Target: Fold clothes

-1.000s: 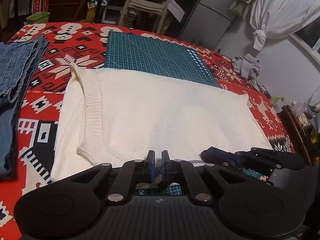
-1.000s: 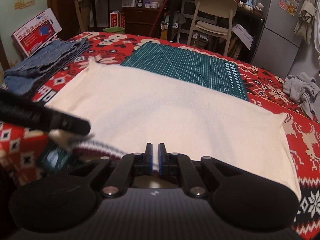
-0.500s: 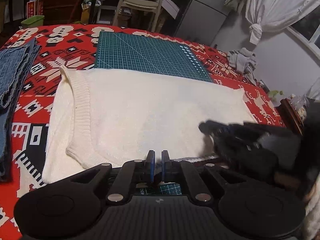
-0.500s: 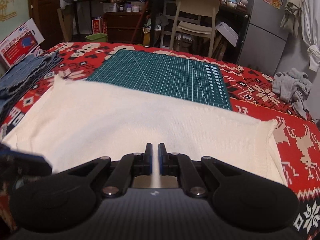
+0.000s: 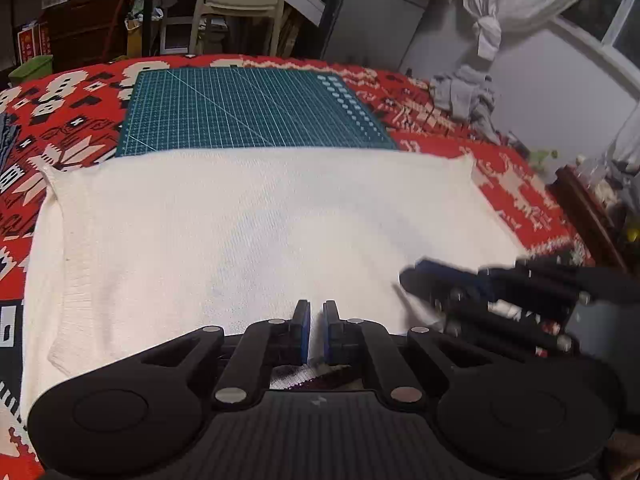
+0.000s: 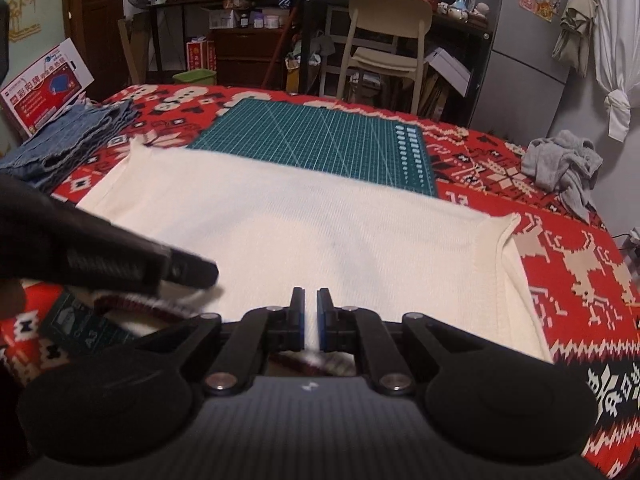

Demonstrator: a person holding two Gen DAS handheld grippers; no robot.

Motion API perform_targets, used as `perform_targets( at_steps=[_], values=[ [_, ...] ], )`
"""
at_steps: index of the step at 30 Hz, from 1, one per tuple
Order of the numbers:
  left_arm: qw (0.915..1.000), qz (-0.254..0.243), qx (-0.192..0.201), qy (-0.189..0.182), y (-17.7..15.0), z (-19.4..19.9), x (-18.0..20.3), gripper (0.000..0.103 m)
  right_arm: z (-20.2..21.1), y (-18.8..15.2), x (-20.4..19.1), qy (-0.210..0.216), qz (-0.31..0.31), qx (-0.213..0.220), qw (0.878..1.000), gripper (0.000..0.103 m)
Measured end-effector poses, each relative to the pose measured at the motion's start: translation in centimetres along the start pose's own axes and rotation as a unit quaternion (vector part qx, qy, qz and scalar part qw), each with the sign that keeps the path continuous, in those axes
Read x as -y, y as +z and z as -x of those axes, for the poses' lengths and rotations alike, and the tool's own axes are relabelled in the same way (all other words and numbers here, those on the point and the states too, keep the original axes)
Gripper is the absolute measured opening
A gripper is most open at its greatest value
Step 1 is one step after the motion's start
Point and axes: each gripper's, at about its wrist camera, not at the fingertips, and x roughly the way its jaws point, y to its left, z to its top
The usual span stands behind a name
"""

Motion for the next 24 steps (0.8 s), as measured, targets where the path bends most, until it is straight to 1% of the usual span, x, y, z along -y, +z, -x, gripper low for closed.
perform_targets(
  at_steps=[4,8,12,15,19,22,24],
  values=[
    [0.9999,-0.01,-0.001,0.0,-0.7,0.7,0.1,0.005,-0.8,0.6,0.3,-0.004,-0.005,-0.001,1.0,0.006],
    [0.9999,-0.012,-0.002,-0.001,-2.1,1.9,-0.5,0.005,0.2,-0.9,-0.2,0.014,0.023,-0.003,1.0,0.006],
    [0.9999,-0.014,-0.002,0.003,-2.7,2.7,-0.5,0.005,1.3,-1.5,-0.1,0.021,0.037,-0.009,0.999,0.006],
    [0.9999,-0.011,0.001,0.003,-2.3,2.9,-0.4,0.005,1.3,-0.6,0.1,0.02,0.032,-0.001,0.999,0.007],
    [0.9997,-0.012,0.014,0.014,-1.0,2.6,-0.4,0.005,-0.2,1.5,0.1,0.015,0.028,0.02,0.999,0.007],
    [0.9998,-0.006,0.011,0.015,-0.4,2.1,-0.7,0.005,-2.3,3.0,0.0,0.006,0.015,0.018,1.0,0.007],
    [0.9998,-0.005,0.005,0.018,-0.5,1.8,-0.9,0.005,-3.2,2.9,0.1,0.005,0.004,0.008,1.0,0.007]
  ],
)
